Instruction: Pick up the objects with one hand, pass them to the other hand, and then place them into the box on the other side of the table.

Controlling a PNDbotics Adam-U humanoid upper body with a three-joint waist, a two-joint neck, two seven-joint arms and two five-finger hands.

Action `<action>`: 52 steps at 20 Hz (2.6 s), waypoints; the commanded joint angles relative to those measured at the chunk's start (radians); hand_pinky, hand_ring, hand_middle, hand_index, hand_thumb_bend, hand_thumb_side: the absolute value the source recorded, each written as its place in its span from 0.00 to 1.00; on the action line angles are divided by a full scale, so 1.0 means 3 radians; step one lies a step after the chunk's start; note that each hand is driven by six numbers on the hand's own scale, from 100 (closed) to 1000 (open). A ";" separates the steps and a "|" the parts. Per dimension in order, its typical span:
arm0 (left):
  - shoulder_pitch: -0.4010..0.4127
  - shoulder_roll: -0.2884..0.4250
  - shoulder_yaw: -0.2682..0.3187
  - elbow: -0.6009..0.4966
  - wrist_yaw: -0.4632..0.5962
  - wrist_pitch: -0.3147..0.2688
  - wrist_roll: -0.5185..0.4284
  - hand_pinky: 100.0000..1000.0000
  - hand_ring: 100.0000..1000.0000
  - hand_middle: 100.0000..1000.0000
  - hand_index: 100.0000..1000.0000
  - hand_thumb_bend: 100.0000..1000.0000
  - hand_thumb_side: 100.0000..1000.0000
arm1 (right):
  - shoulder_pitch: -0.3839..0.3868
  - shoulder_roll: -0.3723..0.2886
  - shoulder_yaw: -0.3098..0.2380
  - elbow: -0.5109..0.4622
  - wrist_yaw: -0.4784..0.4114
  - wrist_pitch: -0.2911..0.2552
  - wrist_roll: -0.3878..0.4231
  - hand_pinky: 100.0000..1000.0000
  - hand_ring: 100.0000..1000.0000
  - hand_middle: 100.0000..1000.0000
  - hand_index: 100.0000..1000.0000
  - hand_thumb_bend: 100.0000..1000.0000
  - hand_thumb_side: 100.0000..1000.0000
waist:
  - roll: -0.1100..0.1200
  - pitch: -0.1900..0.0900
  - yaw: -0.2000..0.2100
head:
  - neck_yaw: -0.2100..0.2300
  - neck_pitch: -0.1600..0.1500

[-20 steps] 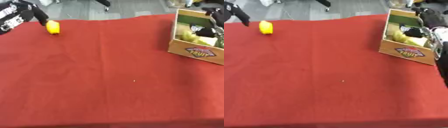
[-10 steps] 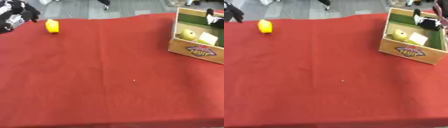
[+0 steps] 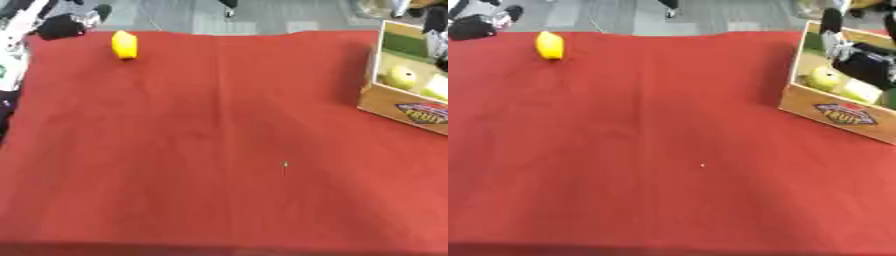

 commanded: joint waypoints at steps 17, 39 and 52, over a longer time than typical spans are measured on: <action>-0.0271 0.0294 0.0102 0.1134 0.0034 0.0943 0.1330 0.71 0.62 0.64 0.78 0.20 0.44 | -0.0085 0.0263 0.0165 -0.0152 -0.0161 -0.0206 0.0167 0.81 0.81 0.48 0.78 0.00 0.20 | 0.0153 0.0326 -0.0392 | 0.0407 -0.0370; 0.0114 0.0474 -0.0543 -0.0440 0.1567 -0.0819 -0.0806 0.58 0.29 0.24 0.42 0.00 0.32 | 0.0059 0.0117 0.0463 -0.0048 -0.0312 -0.0474 0.0493 0.82 0.80 0.50 0.79 0.00 0.14 | 0.0135 -0.0106 0.0027 | 0.0044 0.0177; 0.0239 -0.0015 -0.1850 -0.1764 0.3220 0.0046 -0.2735 0.60 0.30 0.24 0.42 0.00 0.48 | -0.0245 0.0083 0.0908 0.0262 -0.0034 -0.0745 0.0604 0.83 0.81 0.59 0.91 0.04 0.41 | 0.0108 -0.0242 0.0247 | -0.0338 0.0184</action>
